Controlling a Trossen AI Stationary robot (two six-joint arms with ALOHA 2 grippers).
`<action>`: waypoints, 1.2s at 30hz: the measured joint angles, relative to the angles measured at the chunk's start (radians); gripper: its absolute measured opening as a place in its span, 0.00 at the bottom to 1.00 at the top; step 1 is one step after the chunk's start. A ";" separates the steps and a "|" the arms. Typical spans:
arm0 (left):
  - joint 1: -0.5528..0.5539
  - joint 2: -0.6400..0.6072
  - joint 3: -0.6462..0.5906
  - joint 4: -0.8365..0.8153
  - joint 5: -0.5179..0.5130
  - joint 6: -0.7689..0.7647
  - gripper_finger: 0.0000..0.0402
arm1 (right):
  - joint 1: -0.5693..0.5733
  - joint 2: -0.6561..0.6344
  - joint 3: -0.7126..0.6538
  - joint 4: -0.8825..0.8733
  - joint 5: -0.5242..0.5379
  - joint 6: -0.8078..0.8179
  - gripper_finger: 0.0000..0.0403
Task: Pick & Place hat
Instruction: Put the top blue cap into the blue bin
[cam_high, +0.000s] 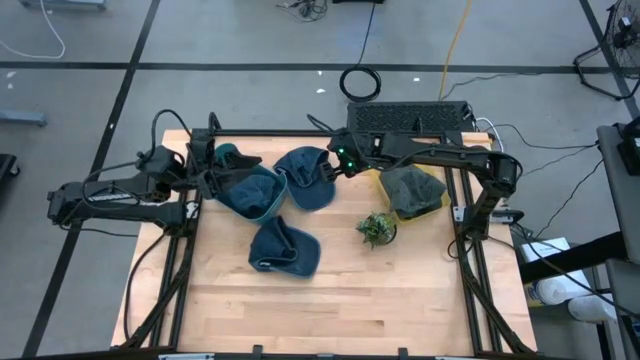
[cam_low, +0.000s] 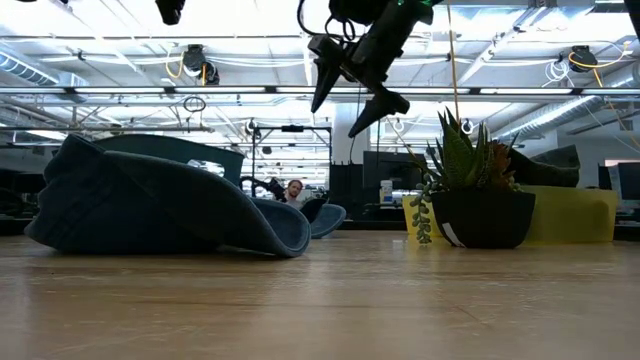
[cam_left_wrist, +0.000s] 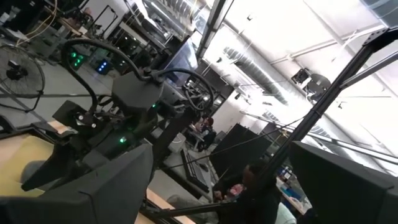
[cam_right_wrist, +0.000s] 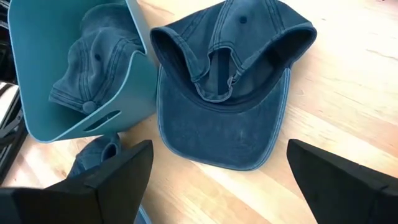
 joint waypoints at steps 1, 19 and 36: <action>0.000 0.000 0.000 0.000 0.000 0.000 0.96 | 0.000 0.000 0.000 0.000 0.000 0.000 0.89; 0.000 0.000 0.000 -0.004 -0.001 0.003 0.96 | 0.000 0.000 0.000 0.014 -0.001 -0.029 0.89; 0.000 0.000 0.000 0.000 0.000 0.038 0.96 | 0.001 0.000 0.000 0.014 -0.001 -0.027 0.89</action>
